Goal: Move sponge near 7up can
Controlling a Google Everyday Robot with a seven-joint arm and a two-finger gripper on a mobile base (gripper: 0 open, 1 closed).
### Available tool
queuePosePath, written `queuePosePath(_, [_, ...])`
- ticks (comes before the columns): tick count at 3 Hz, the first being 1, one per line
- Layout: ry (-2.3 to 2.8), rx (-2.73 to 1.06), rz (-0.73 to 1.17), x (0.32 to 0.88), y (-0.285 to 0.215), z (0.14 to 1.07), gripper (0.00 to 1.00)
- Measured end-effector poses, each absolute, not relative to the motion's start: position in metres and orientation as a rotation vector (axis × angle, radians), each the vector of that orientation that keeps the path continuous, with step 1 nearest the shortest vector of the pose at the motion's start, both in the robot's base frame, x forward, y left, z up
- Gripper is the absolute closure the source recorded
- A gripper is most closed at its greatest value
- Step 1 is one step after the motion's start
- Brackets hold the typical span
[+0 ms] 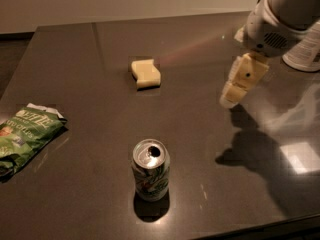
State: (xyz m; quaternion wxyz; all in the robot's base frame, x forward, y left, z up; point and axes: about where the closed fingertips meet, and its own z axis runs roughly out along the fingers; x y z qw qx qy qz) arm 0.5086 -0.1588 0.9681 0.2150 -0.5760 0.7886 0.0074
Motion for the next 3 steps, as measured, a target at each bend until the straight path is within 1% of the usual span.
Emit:
queuePosePath(2, [2.15,-1.518,0.181,0.567,-0.104,0.944,0.0])
queuePosePath(3, [2.13,-1.511,0.216,0.59,-0.078,0.928,0.0])
